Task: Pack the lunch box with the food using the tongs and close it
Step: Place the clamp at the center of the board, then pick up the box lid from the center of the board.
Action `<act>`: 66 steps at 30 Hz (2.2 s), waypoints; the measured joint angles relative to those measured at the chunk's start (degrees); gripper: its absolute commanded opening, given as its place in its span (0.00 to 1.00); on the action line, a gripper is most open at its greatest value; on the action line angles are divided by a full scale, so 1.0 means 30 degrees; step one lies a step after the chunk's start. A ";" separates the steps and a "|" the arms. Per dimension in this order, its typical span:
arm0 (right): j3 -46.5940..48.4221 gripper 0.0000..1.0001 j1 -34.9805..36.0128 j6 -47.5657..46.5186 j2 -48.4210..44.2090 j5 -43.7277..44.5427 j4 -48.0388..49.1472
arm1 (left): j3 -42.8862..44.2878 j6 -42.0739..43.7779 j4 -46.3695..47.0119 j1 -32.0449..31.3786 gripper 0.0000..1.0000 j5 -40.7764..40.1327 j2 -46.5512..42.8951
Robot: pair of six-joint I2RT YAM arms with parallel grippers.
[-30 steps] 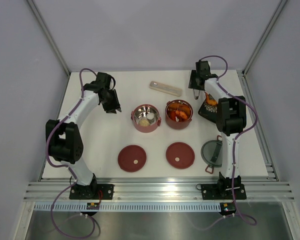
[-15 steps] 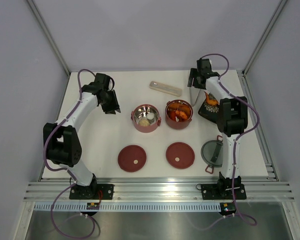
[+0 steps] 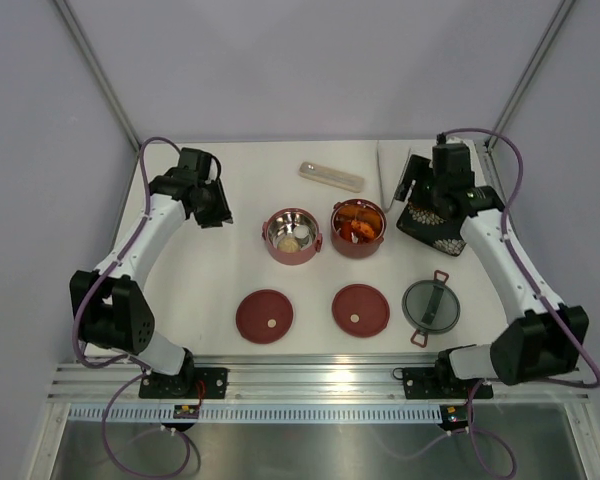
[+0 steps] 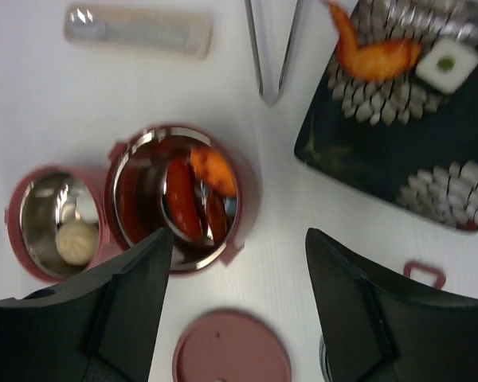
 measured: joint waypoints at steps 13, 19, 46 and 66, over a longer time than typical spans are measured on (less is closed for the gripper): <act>-0.8852 0.62 0.6098 0.5391 -0.3395 -0.0517 -0.5333 | 0.0648 0.0219 -0.0670 -0.0204 0.35 -0.0874 -0.1413; -1.0841 0.62 0.6113 0.6506 -0.2871 -0.1260 -0.5129 | -0.0583 0.0284 -0.0984 -0.0270 0.36 -0.1188 -0.2339; -1.1555 0.00 0.6142 0.6732 0.0255 -0.1887 -0.2047 | -0.6222 -0.1523 -0.2237 -0.1406 0.52 -0.0357 -0.5763; 0.0918 0.00 0.5421 0.4401 0.0233 0.1989 -0.7854 | -0.9231 -0.2397 -0.0991 -0.3322 0.71 0.0393 -0.4947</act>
